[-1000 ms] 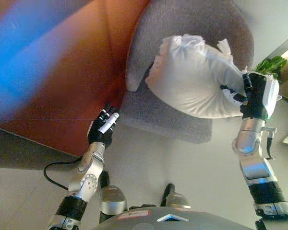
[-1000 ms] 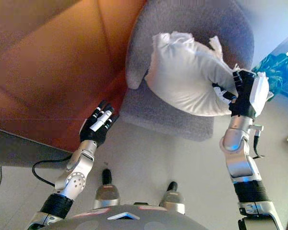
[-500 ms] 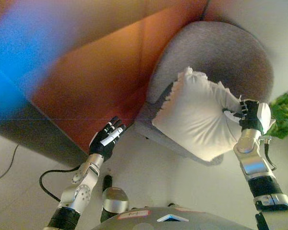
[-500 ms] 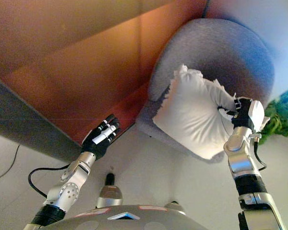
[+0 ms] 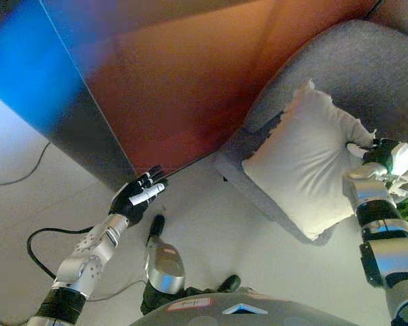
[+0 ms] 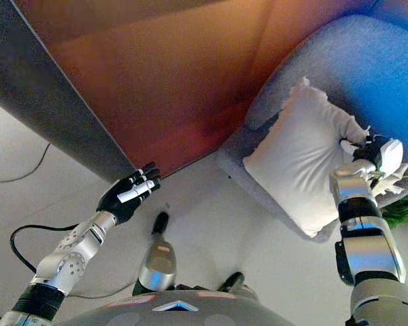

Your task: Pick up the pillow and put it on the sofa.

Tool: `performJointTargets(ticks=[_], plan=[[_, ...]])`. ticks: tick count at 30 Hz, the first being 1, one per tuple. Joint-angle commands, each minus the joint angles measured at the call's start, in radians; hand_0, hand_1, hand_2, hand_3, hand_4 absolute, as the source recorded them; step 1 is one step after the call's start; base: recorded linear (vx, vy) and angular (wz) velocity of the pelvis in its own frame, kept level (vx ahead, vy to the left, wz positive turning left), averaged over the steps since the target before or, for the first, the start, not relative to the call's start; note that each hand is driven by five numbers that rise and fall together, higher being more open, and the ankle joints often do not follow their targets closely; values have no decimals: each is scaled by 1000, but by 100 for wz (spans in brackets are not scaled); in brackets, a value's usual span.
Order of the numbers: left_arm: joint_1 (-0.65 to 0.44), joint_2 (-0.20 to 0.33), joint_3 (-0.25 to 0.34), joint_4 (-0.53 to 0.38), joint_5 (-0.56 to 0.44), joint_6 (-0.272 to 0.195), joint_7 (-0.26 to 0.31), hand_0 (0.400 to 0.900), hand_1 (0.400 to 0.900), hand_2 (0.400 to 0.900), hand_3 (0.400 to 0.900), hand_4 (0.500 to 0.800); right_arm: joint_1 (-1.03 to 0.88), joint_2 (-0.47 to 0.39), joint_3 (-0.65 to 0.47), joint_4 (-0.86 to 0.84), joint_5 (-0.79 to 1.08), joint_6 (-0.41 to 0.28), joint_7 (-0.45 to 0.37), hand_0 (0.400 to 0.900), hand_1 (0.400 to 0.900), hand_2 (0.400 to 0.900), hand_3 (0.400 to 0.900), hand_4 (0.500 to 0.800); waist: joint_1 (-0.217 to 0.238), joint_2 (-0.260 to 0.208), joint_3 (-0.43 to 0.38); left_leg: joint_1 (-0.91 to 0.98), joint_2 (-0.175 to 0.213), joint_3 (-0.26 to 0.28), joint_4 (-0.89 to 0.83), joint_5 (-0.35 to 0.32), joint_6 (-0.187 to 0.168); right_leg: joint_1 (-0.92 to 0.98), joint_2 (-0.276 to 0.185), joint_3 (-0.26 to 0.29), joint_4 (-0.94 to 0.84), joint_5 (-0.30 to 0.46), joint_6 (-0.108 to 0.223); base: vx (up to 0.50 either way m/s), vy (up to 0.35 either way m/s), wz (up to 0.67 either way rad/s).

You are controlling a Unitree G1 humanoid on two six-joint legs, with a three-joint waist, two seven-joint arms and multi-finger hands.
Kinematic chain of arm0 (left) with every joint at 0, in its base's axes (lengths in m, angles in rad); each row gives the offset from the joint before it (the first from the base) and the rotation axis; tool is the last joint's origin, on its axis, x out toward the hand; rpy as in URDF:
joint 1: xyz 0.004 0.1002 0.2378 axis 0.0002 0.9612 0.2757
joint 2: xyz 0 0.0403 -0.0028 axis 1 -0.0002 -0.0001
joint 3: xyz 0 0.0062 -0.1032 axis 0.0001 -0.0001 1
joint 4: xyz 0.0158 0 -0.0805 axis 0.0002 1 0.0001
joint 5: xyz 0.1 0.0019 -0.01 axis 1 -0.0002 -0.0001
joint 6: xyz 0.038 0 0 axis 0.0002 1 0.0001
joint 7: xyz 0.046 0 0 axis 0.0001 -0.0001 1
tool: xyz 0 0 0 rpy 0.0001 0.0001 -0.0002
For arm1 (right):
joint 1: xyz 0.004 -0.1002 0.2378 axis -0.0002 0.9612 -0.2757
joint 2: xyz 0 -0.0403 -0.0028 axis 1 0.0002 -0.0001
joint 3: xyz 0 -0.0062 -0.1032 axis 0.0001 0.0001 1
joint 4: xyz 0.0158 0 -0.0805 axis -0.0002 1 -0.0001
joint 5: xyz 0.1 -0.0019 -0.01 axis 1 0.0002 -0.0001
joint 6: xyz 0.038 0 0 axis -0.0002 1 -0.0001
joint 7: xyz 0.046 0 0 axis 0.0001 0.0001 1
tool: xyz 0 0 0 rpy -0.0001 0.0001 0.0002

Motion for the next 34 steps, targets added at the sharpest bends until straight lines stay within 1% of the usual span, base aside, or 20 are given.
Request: performJointTargets(ticks=[1, 4, 5, 6, 8, 10, 14, 15, 18, 20, 21, 22, 23, 25, 26, 27, 29, 30, 31, 34], plan=[[-119, 27, 13, -158, 18, -74, -65, 900, 900, 900, 900, 800, -241, -198, 60, -43, 26, -94, -121, 900, 900, 900, 900, 800, 54, 0, -33, 79, 0, 21, -8, -147, 47, -4, -34, 8, 0, 62, 30, -51, -15, -9], [-100, 16, 5, -160, 33, -82, -72, 900, 900, 900, 900, 800, -242, -195, 52, -51, -1, -100, -113, 900, 900, 900, 900, 800, 48, 10, -57, 99, 3, 37, -8, -144, 46, 20, -39, 7, -1, 54, 34, -10, 77, -7], [-93, 12, 3, -160, 38, -84, -76, 900, 900, 900, 900, 800, -236, -195, 52, -52, 4, -112, -112, 900, 900, 900, 900, 800, 46, 13, -62, 100, -5, 47, -8, -123, 53, 20, -48, -10, -1, 70, 24, 10, 131, -3], [-87, 10, -2, -160, 36, -84, -76, 900, 900, 900, 900, 800, -233, -192, 49, -54, 21, -122, -108, 900, 900, 900, 900, 800, 42, 17, -74, 113, -6, 52, -8, -125, 53, 30, -52, -9, -1, 69, 25, 16, 149, -4], [-78, 4, -17, -153, 35, -91, -80, 900, 900, 900, 900, 800, -214, -177, 34, -77, 14, -143, -104, 900, 900, 900, 900, 800, 29, 25, -94, 136, -5, 59, -8, -131, 54, 45, -60, -8, -1, 65, 24, 77, 151, -8], [-70, -9, -43, -142, 37, -105, -73, 900, 900, 900, 900, 800, -190, -154, 27, -110, -5, -184, -103, 900, 900, 900, 900, 800, 10, 39, -113, 168, -5, 74, -8, -140, 54, 59, -66, -1, -1, 60, 23, 35, 161, -15], [-65, -31, -66, -115, 31, -127, -68, 900, 900, 900, 900, 800, -131, -122, -1, -211, -21, -219, -51, 900, 900, 900, 900, 800, -29, 55, -140, 210, -4, 103, -8, -154, 54, 73, -75, 14, -1, 54, 21, -32, 122, -19], [-64, -32, -69, -112, 32, -131, -70, 900, 900, 900, 900, 800, -120, -117, -4, -226, -23, -231, -48, 900, 900, 900, 900, 800, -33, 56, -143, 214, -4, 107, -8, -155, 55, 74, -76, 17, -1, 54, 20, -78, 87, -23], [-62, -56, -85, -99, 53, -176, -58, 900, 900, 900, 900, 800, -28, -70, -32, -397, -43, -268, -8, 900, 900, 900, 900, 800, -78, 64, -150, 238, 2, 139, -8, -162, 60, 68, -79, 35, -1, 55, 16, -119, 89, -29], [-66, -76, -83, -85, 70, -201, -37, 900, 900, 900, 900, 800, 61, -18, -48, -535, -59, -295, 8, 900, 900, 900, 900, 800, -110, 71, -151, 251, 5, 162, -8, -165, 65, 60, -81, 51, 0, 58, 13, -135, 81, -33], [-67, -80, -83, -82, 74, -208, -33, 900, 900, 900, 900, 800, 90, -5, -55, -569, -59, -302, 19, 900, 900, 900, 900, 800, -118, 72, -152, 254, 5, 168, -8, -166, 66, 57, -81, 57, 1, 59, 13, -136, 70, -32], [-65, -95, -76, -80, 90, -217, -28, 900, 900, 900, 900, 800, 155, 22, -71, -640, -53, -326, 46, 900, 900, 900, 900, 800, -138, 75, -153, 258, 6, 178, -8, -166, 69, 50, -83, 66, 2, 60, 12, -157, 62, -35], [-59, -112, -65, -76, 111, -232, -15, 900, 900, 900, 900, 800, 285, 70, -93, -753, -64, -359, 91, 900, 900, 900, 900, 800, -168, 77, -153, 266, 7, 197, -8, -168, 73, 40, -85, 84, 4, 64, 12, -183, 63, -41], [-57, -134, -52, -63, 143, -241, -7, 900, 900, 900, 900, 800, 439, 125, -111, -867, -55, -384, 159, 900, 900, 900, 900, 800, -206, 78, -158, 274, 10, 224, -8, -171, 75, 24, -87, 108, 8, 69, 15, -174, 44, -39], [-57, -142, -39, -52, 158, -251, -2, 900, 900, 900, 900, 800, 508, 152, -111, -911, -63, -379, 208, 900, 900, 900, 900, 800, -230, 78, -159, 280, 10, 240, -8, -172, 76, 18, -88, 121, 11, 71, 17, -168, 25, -37], [-57, -148, -26, -45, 167, -255, -1, 900, 900, 900, 900, 800, 558, 169, -113, -937, -56, -371, 238, 900, 900, 900, 900, 800, -251, 78, -160, 284, 10, 252, -8, -173, 77, 11, -88, 134, 12, 72, 20, -161, 17, -33], [-57, -157, -8, -36, 184, -247, 12, 900, 900, 900, 900, 800, 632, 205, -112, -948, -43, -353, 286, 900, 900, 900, 900, 800, -285, 80, -163, 291, 9, 275, -8, -175, 75, 2, -88, 153, 14, 74, 24, -146, 13, -26], [-56, -158, -1, -26, 180, -248, 11, 900, 900, 900, 900, 800, 660, 217, -108, -936, -13, -324, 306, 900, 900, 900, 900, 800, -300, 79, -166, 292, 6, 283, -8, -174, 76, -4, -88, 161, 14, 76, 24, -131, 24, -28], [-51, -164, 7, -18, 180, -245, 10, 900, 900, 900, 900, 800, 698, 235, -95, -915, -18, -315, 319, 900, 900, 900, 900, 800, -316, 82, -166, 301, 5, 292, -8, -177, 74, -5, -86, 174, 14, 74, 24, -124, 25, -27], [-34, -175, 24, -19, 182, -234, -2, 900, 900, 900, 900, 800, 758, 262, -85, -883, -4, -254, 346, 900, 900, 900, 900, 800, -346, 89, -174, 305, -1, 310, -8, -177, 72, -16, -84, 199, 11, 73, 21, -83, 41, -26]])
